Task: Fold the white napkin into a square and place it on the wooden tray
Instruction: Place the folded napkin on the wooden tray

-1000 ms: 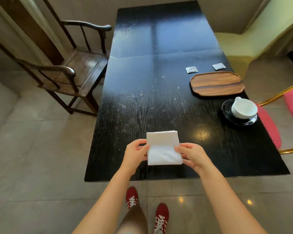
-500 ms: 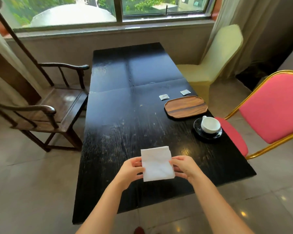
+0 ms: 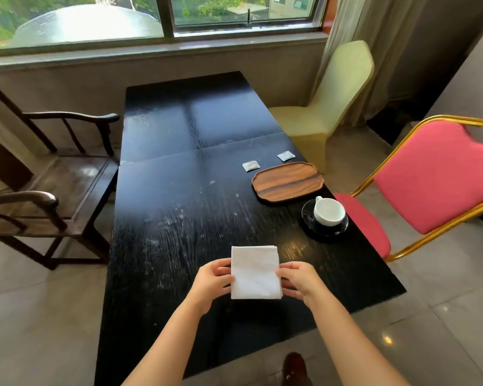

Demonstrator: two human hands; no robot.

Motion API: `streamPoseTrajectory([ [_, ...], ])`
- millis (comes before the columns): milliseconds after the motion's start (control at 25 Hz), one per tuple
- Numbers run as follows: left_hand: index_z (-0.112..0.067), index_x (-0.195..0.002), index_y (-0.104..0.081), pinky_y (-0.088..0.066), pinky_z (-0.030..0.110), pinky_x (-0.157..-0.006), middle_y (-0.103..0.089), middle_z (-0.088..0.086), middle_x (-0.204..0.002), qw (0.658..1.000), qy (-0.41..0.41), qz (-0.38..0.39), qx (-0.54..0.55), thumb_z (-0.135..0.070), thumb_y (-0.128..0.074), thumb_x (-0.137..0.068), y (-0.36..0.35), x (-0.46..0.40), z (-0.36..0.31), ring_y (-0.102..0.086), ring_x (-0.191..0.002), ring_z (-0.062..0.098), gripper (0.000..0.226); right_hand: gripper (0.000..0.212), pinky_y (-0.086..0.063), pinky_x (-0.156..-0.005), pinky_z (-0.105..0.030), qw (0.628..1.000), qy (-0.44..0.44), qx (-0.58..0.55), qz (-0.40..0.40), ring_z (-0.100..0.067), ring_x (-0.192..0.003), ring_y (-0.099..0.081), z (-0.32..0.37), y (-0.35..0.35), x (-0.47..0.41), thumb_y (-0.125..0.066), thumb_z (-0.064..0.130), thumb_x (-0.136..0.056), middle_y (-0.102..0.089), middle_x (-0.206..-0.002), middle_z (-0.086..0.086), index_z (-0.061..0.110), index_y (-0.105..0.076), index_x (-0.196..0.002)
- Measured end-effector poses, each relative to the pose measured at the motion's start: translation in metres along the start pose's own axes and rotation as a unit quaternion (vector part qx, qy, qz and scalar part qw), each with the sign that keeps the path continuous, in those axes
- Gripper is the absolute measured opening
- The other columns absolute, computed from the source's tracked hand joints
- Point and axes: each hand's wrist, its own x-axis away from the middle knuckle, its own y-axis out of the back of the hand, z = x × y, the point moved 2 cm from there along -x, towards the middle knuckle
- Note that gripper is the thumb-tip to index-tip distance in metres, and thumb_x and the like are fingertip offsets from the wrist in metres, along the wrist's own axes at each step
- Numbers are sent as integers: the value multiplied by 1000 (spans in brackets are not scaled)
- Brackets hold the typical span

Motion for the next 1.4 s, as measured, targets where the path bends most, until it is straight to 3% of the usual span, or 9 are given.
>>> streamPoseTrajectory([
  [160, -18, -116, -60, -57, 31, -75, -69, 9, -103, 1000, -5, -16, -2, 9, -55, -82, -24, -40, -23, -66, -97, 20, 44, 20, -55, -67, -30, 1000, 0, 2, 21, -23, -90, -66, 28, 27, -46, -60, 3, -84, -67, -102, -13, 4, -60, -104],
  [360, -15, -123, -57, -57, 39, -82, -68, 7, -103, 996, 15, -91, 15, 9, -56, -81, -76, -106, -44, -65, -97, 20, 49, 21, -53, -60, -27, 996, -25, 28, 81, -21, -81, -66, 68, 69, -130, -57, -2, -82, -68, -95, -13, 3, -60, -103],
  [520, -14, -123, -58, -58, 31, -73, -68, 8, -100, 989, 30, -144, 21, 10, -55, -80, -113, -151, -63, -66, -94, 19, 49, 23, -54, -60, -27, 991, -36, 66, 109, -23, -81, -66, 100, 97, -191, -55, -4, -80, -68, -96, -15, 2, -61, -102],
  [800, -15, -116, -63, -59, 34, -72, -70, 7, -96, 979, -8, -202, 0, 9, -54, -77, -129, -240, -110, -69, -87, 20, 47, 21, -54, -61, -27, 984, 2, 111, 140, -27, -86, -64, 171, 105, -290, -59, -3, -82, -64, -96, -13, 0, -60, -103],
  [1040, -18, -114, -66, -58, 42, -79, -72, 3, -98, 975, -41, -216, -38, 4, -56, -72, -128, -328, -113, -69, -90, 16, 49, 13, -55, -76, -36, 979, 48, 156, 123, -26, -91, -62, 188, 104, -373, -62, 4, -83, -63, -101, -11, 11, -61, -95],
  [1240, -17, -115, -65, -56, 30, -78, -70, 0, -95, 969, -39, -230, -76, 3, -56, -74, -134, -374, -102, -66, -84, 10, 46, 11, -57, -74, -38, 975, 66, 190, 95, -26, -93, -63, 183, 99, -417, -61, 6, -84, -64, -101, -10, 17, -60, -82],
  [1320, -17, -116, -64, -54, 27, -79, -69, -2, -95, 966, -44, -229, -112, 1, -57, -76, -135, -380, -99, -65, -83, 9, 45, 7, -56, -77, -43, 957, 107, 257, 78, -23, -87, -63, 181, 98, -426, -62, 11, -82, -67, -96, -8, 18, -62, -79],
  [1400, -18, -121, -60, -53, 30, -82, -65, -2, -97, 951, -82, -248, -163, 1, -57, -76, -136, -380, -101, -62, -87, 11, 48, 4, -53, -69, -37, 915, 170, 364, 45, -18, -83, -60, 182, 97, -425, -63, 19, -80, -67, -93, -3, 18, -64, -84],
])
